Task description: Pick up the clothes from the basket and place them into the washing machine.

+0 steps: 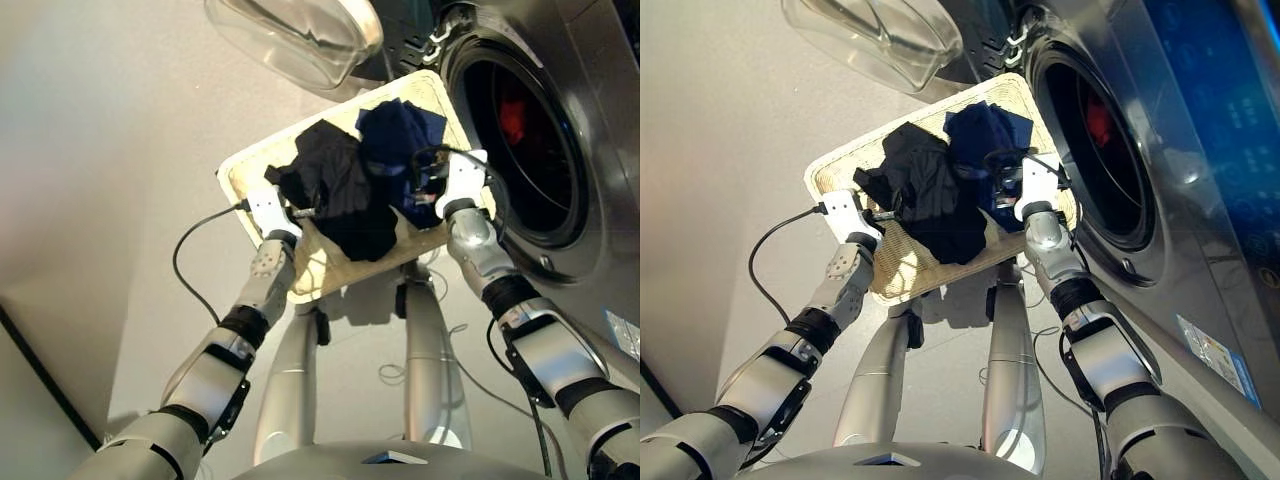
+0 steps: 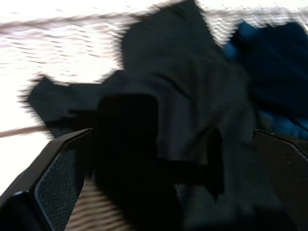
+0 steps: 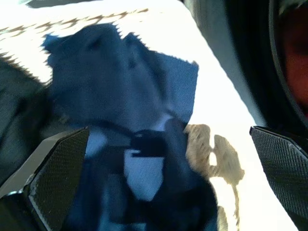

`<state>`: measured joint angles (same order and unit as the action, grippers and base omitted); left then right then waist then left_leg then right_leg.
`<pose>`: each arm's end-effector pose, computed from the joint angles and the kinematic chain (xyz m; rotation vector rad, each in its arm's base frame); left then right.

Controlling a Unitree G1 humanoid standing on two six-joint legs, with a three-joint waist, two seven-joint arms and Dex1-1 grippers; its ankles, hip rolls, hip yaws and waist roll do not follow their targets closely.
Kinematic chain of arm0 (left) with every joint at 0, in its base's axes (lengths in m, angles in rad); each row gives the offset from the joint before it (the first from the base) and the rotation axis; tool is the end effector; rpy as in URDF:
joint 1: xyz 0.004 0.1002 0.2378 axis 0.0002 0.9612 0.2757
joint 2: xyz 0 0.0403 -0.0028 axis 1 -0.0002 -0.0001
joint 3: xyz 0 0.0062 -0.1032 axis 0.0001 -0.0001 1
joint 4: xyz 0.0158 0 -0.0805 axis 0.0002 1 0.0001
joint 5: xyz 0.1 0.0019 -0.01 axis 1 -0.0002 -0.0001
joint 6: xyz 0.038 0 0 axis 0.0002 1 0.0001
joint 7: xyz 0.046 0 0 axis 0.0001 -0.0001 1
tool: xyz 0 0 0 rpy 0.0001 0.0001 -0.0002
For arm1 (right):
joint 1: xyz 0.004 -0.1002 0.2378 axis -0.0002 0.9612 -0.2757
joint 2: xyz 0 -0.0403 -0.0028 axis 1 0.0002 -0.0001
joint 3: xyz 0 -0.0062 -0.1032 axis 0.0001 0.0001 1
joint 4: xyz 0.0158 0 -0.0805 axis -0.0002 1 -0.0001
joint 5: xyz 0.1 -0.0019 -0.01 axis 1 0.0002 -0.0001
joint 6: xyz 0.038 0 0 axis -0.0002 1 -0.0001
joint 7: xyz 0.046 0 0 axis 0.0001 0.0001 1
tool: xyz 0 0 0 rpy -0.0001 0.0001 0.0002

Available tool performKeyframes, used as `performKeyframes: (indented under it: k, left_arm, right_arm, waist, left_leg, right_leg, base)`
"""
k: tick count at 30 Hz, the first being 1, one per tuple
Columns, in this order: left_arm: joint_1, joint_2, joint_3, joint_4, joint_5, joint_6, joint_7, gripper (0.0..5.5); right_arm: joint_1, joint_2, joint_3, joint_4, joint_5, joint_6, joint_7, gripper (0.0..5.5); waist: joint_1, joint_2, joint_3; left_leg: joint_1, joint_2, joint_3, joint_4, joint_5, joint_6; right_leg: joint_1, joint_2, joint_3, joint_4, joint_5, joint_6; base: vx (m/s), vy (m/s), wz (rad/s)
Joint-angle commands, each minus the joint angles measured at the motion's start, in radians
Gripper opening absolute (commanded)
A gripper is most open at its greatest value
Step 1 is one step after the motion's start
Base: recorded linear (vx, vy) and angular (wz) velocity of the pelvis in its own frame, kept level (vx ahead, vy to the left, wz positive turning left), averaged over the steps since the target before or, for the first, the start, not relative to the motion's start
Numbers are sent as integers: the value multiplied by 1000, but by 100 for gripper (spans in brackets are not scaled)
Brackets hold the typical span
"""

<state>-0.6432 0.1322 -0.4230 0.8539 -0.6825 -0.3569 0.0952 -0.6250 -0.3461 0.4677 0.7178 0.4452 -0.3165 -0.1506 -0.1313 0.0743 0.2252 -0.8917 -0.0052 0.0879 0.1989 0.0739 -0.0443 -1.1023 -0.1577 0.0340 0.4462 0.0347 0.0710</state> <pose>0.3015 0.1047 0.0508 -0.2598 0.0046 -0.1425 0.3049 -0.1502 0.0702 -0.1257 -0.1089 0.1397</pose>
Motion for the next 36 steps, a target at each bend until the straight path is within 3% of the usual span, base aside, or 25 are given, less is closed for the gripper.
performKeyframes:
  k: [1, 2, 7, 8, 9, 11, 12, 13, 14, 17, 22, 26, 27, 31, 36]
  left_arm:
    - [-71, -13, 35, 60, 34, -23, 3, 550]
    - [-86, -22, 44, 86, 28, -19, 4, 550]
    - [-136, -7, 79, 139, 24, -19, 27, 550]
    - [-136, -7, 79, 139, 24, -19, 27, 550]
    - [-151, 3, 103, 163, 17, -16, 35, 550]
    - [-166, 18, 132, 184, -1, -11, 36, 550]
    - [-170, 23, 148, 197, -7, -9, 38, 438]
    - [-175, 28, 166, 202, -6, -12, 49, 127]
    - [-180, 30, 178, 200, -17, -15, 58, 0]
    - [-186, 28, 189, 192, -41, -19, 55, 0]
    - [-161, 30, 190, 133, -52, -44, 55, 0]
    - [-106, 28, 186, 36, -79, -72, 44, 0]
    - [-94, 26, 186, 14, -91, -78, 35, 0]
    - [-47, 19, 168, -93, -132, -92, 0, 0]
    - [5, 12, 136, -235, -202, -93, -53, 0]
  right_arm:
    - [-34, 4, 34, -110, -21, -66, 19, 550]
    - [-12, 4, 66, -176, -42, -65, 27, 550]
    - [17, 0, 100, -279, -36, -67, 48, 550]
    - [18, 0, 100, -280, -36, -67, 48, 550]
    - [24, -7, 108, -325, -39, -70, 55, 550]
    - [30, -12, 112, -353, -36, -72, 59, 550]
    - [34, -13, 113, -366, -34, -73, 61, 550]
    - [43, -14, 109, -376, -30, -75, 60, 550]
    - [51, -12, 105, -377, -28, -75, 57, 550]
    - [57, -12, 96, -365, -27, -76, 47, 550]
    - [70, -24, 70, -304, -53, -76, 38, 550]
    - [71, -43, 89, -244, -123, -62, 45, 550]
    - [66, -47, 103, -226, -166, -56, 40, 550]
    - [51, -44, 158, -141, -243, -44, 62, 550]
    - [-13, -45, 261, -98, -388, -23, 83, 550]
  waist:
    - [-6, -4, 18]
    - [-12, -2, 23]
    - [-50, -21, 30]
    - [-49, -21, 29]
    - [-63, -28, 34]
    - [-75, -37, 38]
    - [-81, -41, 42]
    - [-85, -43, 44]
    - [-87, -44, 48]
    - [-91, -42, 52]
    - [-78, -27, 38]
    - [-53, -19, 21]
    - [-57, -25, 20]
    - [-26, -13, 9]
    - [14, 4, -9]
  left_leg:
    - [-17, 0, -60, 137, -117, 10]
    - [-11, 19, -60, 155, -161, 6]
    - [-75, 40, -36, 218, -189, 16]
    - [-76, 40, -36, 219, -189, 16]
    - [-92, 48, -37, 237, -198, 22]
    - [-114, 57, -34, 268, -205, 24]
    - [-121, 64, -33, 282, -209, 25]
    - [-122, 68, -33, 290, -213, 26]
    - [-123, 71, -34, 296, -214, 27]
    - [-109, 72, -37, 284, -212, 24]
    - [-49, 56, -54, 226, -195, 14]
    - [17, 48, -62, 153, -175, 1]
    - [25, 35, -60, 126, -133, 0]
    - [124, 28, -64, 21, -97, -14]
    - [213, 25, -63, -68, -64, -28]
  right_leg:
    - [-28, 32, -14, -109, 171, 37]
    - [-33, 56, -10, -92, 138, 41]
    - [-103, 101, 7, -72, 146, 38]
    - [-105, 101, 7, -72, 145, 38]
    - [-128, 115, 9, -56, 146, 40]
    - [-151, 126, 12, -31, 147, 41]
    - [-158, 130, 14, -18, 145, 42]
    - [-163, 132, 13, -8, 142, 43]
    - [-165, 131, 13, 0, 141, 43]
    - [-153, 125, 11, -4, 142, 43]
    - [-96, 101, -2, -27, 138, 39]
    - [-19, 74, -20, -75, 138, 39]
    - [-3, 53, -25, -111, 172, 35]
    - [84, 33, -48, -172, 176, 38]
    - [157, 25, -66, -213, 174, 44]
  base:
    - [93, -10, -244]
    - [-4, 13, -240]
    - [19, 26, -346]
    - [18, 17, -356]
    - [18, 15, -343]
    - [19, 5, -287]
    - [14, -8, -289]
    - [16, -11, -280]
    - [22, -23, -267]
    - [8, -9, -70]
    - [0, 0, 0]
    - [-30, -30, 169]
    - [-100, -49, 287]
    - [-21, -20, 202]
    - [0, 0, 0]
